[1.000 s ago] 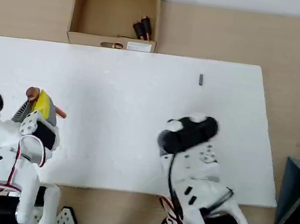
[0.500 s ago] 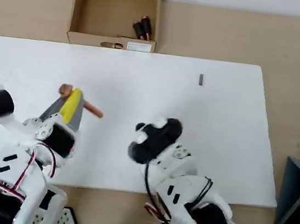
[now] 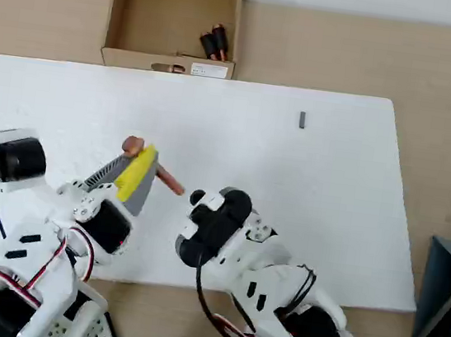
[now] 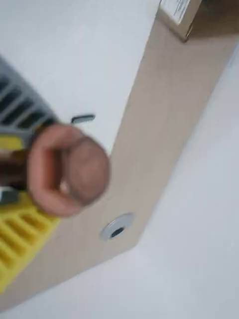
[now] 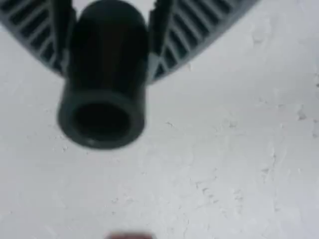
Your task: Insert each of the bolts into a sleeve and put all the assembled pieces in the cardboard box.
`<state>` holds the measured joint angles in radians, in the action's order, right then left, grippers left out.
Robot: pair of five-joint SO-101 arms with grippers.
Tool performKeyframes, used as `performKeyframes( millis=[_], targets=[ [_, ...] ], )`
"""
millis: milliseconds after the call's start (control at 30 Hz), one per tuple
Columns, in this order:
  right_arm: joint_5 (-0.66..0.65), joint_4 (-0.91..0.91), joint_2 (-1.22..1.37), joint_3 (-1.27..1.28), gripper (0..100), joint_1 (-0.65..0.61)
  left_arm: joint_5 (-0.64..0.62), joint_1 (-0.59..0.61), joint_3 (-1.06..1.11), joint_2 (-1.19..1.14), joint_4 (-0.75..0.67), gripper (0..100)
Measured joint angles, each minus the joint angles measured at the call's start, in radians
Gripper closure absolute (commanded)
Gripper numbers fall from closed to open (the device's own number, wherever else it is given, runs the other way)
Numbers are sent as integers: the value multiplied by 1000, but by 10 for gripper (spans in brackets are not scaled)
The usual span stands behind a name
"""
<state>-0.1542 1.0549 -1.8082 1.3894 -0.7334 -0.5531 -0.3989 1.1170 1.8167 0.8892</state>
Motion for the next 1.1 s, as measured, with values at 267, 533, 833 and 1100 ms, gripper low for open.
performKeyframes(
  millis=[267, 533, 833, 1100],
  targets=[
    [-11, -9, 0, 2, 990, -38, 0, -57, 64, 0, 0, 998],
    [-11, -54, 0, 3, 990, -60, 68, -57, 97, 5, -29, 998],
    [-12, -54, 0, 3, 990, -60, 107, -114, 95, 5, -32, 998],
    [-49, -49, 2, 8, 990, -57, 192, -235, 121, 8, -5, 998]
  ],
)
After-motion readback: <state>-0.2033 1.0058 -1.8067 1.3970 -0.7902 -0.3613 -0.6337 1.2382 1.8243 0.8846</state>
